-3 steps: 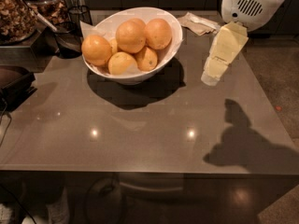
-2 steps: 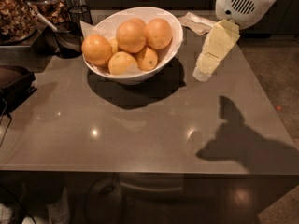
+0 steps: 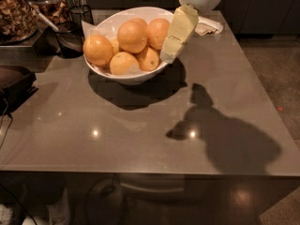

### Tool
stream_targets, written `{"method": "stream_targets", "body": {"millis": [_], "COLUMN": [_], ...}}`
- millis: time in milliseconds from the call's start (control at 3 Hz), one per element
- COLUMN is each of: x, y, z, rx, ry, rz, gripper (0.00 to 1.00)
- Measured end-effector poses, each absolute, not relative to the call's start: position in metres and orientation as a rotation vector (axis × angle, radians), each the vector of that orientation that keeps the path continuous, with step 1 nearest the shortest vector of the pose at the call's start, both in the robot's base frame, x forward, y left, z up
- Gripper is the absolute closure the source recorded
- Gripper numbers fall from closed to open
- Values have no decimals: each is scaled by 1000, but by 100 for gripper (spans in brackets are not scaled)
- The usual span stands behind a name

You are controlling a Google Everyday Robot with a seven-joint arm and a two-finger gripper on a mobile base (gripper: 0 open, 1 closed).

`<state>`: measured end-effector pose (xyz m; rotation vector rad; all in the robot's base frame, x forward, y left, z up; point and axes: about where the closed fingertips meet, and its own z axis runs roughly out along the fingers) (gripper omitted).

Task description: Pick orange from white bowl

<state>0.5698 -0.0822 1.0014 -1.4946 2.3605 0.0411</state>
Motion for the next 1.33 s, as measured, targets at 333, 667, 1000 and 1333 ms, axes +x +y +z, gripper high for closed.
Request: {"method": "stream_targets", "body": {"millis": [333, 667, 1000, 1333], "x": [588, 592, 605, 620], "y": [-60, -56, -31, -6], "z": [1006, 1008, 1014, 1016], "rx": [-1574, -1560, -1566, -1570], "ry": [2294, 2273, 2207, 2182], "rz": [11, 11, 83, 160], "gripper": [0, 0, 0, 0]}}
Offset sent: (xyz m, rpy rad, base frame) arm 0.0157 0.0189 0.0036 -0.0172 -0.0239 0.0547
